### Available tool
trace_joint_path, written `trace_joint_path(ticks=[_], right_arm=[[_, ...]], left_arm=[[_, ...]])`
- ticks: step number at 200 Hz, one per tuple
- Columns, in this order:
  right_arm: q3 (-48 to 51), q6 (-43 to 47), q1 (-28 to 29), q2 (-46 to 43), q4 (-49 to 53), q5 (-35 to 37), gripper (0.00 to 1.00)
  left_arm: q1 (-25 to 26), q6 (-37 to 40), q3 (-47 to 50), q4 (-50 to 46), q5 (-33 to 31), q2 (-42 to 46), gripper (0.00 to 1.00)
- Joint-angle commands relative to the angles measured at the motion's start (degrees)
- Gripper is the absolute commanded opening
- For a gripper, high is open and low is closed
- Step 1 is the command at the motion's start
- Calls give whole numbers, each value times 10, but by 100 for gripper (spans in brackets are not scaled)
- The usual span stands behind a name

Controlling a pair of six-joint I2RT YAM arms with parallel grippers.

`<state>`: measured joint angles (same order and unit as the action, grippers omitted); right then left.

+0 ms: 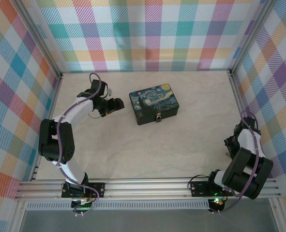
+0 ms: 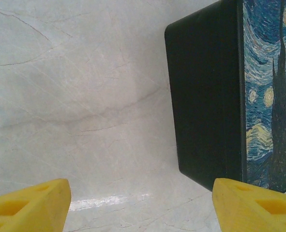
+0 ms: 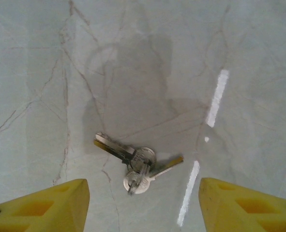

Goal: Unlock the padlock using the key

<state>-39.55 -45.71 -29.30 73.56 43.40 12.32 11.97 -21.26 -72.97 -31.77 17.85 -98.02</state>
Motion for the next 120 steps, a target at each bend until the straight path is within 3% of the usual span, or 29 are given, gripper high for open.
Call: trace_joint_path(ticks=[1,80,120], right_arm=[[-13,30,-6,7,-16,-14,60],[23,22,-8,21,-35,-40,55],[34,29,-8,27,-41,-46,47]], left_arm=[[0,-2,-17,-27,-9,12,77],[0,-18,-47,-26,13,16,76],[0,-17,-45,-22,18,18,75]])
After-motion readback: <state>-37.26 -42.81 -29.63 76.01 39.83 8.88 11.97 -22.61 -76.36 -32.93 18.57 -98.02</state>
